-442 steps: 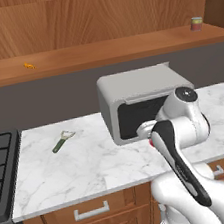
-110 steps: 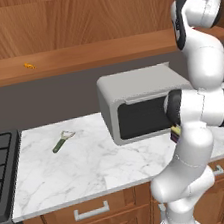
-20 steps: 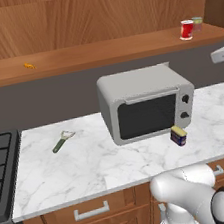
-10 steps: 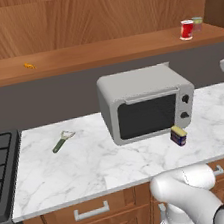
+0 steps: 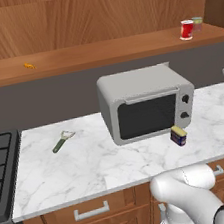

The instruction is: Pick the cans from the counter and place them in their designated side in the cabinet.

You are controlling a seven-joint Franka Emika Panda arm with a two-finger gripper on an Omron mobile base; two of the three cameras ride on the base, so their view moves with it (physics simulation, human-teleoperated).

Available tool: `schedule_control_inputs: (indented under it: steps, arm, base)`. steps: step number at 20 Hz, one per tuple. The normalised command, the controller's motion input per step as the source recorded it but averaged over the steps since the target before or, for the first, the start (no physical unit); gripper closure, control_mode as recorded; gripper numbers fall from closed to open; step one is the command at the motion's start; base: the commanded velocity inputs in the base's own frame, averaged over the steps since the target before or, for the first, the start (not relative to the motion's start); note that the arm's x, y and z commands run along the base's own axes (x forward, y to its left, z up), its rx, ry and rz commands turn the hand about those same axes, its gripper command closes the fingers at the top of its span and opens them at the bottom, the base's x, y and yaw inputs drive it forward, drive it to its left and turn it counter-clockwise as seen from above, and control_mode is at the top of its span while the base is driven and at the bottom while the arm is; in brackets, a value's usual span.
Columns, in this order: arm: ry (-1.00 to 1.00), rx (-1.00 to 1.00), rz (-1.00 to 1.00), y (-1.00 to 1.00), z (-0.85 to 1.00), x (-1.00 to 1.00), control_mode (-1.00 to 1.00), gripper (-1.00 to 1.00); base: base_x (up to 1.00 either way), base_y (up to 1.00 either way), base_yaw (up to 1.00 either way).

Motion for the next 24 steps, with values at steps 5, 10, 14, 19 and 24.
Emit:
schedule_control_inputs:
  steps: [5,10,14,19,24]
  arm:
    - [0.07,-0.02,0.00,0.04,-0.19,-0.05,-1.00,-1.00]
    - [0.01,0.01,0.00,0.11,-0.13,-0.11,-1.00,-1.00]
    - [0.02,-0.05,0.00,0.02,-0.14,-0.18,-1.00,-1.00]
    - [0.08,-0.11,-0.01,0.03,-0.12,-0.15,-1.00,-1.00]
    - [0.14,-0.14,0.00,0.04,-0.11,-0.02,-1.00,-1.00]
  base:
    - [0.00,0.00,0.00]
    - [0.00,0.00,0.00]
    - [0.00,0.00,0.00]
    - [0.00,0.00,0.00]
    - [0.00,0.00,0.00]
